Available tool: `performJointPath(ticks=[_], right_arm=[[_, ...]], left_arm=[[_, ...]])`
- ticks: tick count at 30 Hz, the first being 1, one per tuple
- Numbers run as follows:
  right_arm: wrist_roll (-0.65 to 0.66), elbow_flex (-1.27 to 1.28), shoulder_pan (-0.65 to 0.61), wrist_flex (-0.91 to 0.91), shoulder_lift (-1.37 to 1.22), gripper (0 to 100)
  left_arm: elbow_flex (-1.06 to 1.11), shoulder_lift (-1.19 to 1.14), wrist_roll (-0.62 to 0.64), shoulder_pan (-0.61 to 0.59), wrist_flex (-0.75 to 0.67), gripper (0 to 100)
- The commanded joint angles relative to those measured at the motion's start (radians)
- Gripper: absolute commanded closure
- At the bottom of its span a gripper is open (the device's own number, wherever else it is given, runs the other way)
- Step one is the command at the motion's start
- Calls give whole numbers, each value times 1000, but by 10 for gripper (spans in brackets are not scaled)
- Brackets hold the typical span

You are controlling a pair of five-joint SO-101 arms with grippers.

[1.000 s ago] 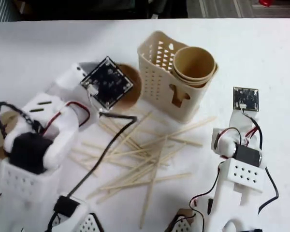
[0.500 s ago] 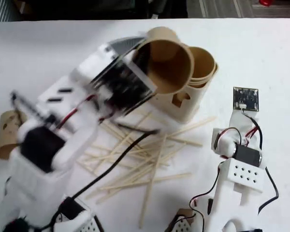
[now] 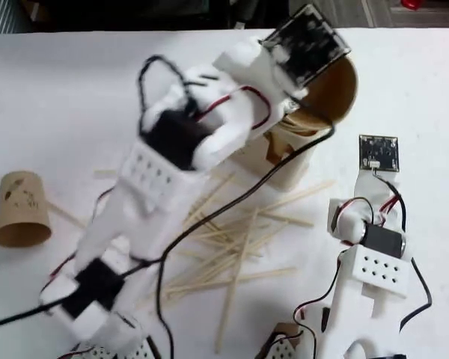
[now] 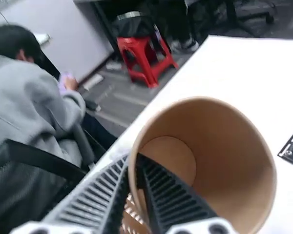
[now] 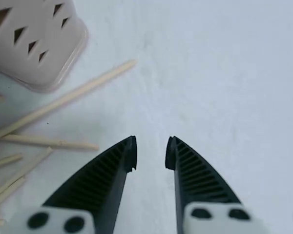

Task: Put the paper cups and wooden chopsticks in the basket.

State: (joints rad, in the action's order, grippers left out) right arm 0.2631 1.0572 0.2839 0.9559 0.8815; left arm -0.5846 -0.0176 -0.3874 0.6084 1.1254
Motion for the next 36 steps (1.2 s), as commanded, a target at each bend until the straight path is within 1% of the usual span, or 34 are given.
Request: performJointPath(ticks=[1, 3, 5, 9, 11, 15, 20, 23, 25, 29, 30, 34, 36], right_arm=[[11, -5, 4, -13, -1, 889], [11, -5, 4, -13, -1, 889], [11, -5, 4, -13, -1, 889], [11, -5, 4, -13, -1, 889], [11, -5, 4, -13, -1, 889], [11, -5, 4, -13, -1, 889], [11, -5, 4, -13, -1, 889], [11, -3, 4, -13, -1, 889], [9, -2, 4, -13, -1, 889], [11, 8, -30, -13, -1, 889], [11, 8, -39, -13, -1, 889], [12, 15, -44, -13, -1, 889], [12, 15, -44, -15, -1, 889]], left_arm=[[-222, -151, 38, 4, 107, 977], [-299, -225, 60, -18, 153, 976], [-377, -292, 107, -44, 193, 966], [-543, -401, 224, -105, 255, 853], [-612, -447, 261, -128, 270, 821], [-700, -506, 259, -153, 272, 816], [-786, -524, 258, -148, 252, 816], [-801, -527, 258, -145, 215, 817], [-810, -518, 258, -143, 224, 818], [-884, -472, 253, -143, 361, 819], [-902, -453, 233, -143, 400, 819], [-957, -387, 94, -154, 574, 820], [-961, -355, 37, -186, 657, 820]])
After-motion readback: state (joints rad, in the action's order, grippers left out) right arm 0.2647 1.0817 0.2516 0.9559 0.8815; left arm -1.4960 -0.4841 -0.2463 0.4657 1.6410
